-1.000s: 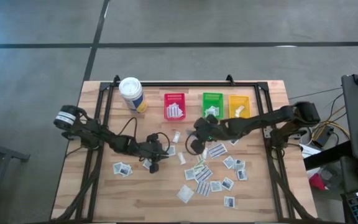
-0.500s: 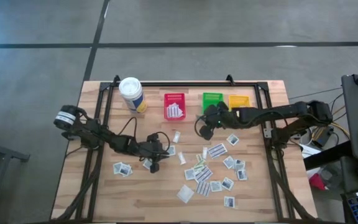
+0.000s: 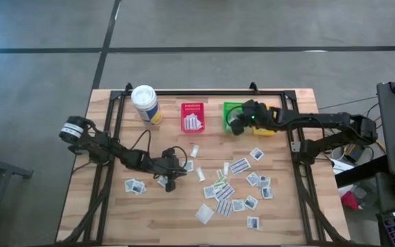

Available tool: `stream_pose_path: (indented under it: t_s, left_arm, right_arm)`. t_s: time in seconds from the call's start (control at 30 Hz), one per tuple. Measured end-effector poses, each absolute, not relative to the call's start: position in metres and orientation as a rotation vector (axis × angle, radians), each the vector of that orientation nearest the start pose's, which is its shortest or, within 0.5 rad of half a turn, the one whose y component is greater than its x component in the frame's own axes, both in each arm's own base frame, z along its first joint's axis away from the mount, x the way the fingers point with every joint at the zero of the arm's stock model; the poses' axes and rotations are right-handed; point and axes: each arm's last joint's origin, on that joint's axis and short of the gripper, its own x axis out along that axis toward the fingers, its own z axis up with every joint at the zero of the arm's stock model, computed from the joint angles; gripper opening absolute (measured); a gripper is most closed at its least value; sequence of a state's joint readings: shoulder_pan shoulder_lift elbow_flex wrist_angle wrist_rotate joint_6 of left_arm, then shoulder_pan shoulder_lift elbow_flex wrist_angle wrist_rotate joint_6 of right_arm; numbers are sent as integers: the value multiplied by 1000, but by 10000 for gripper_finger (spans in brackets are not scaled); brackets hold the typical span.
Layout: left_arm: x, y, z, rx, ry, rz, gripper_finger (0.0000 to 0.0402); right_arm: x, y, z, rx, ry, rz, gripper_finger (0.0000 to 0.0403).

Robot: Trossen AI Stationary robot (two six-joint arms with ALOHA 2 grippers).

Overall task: Pick & Place First Aid Supplies
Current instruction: Put the alcohol pad in the green bin

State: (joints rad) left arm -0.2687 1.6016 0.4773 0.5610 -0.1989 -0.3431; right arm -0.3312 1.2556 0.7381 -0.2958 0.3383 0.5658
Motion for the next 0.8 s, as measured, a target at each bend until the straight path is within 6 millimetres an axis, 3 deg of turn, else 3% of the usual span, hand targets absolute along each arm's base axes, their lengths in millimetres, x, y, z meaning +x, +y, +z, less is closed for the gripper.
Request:
stream_pose_path:
  t_s: [0.3,0.8]
  left_arm:
    - [262,-67,122,-207,548,25,64]
    - [262,-67,122,-207,545,23,64]
  right_arm:
    - [217,-102,193,656,624,-975,8]
    - [225,-103,170,780,602,-963,8]
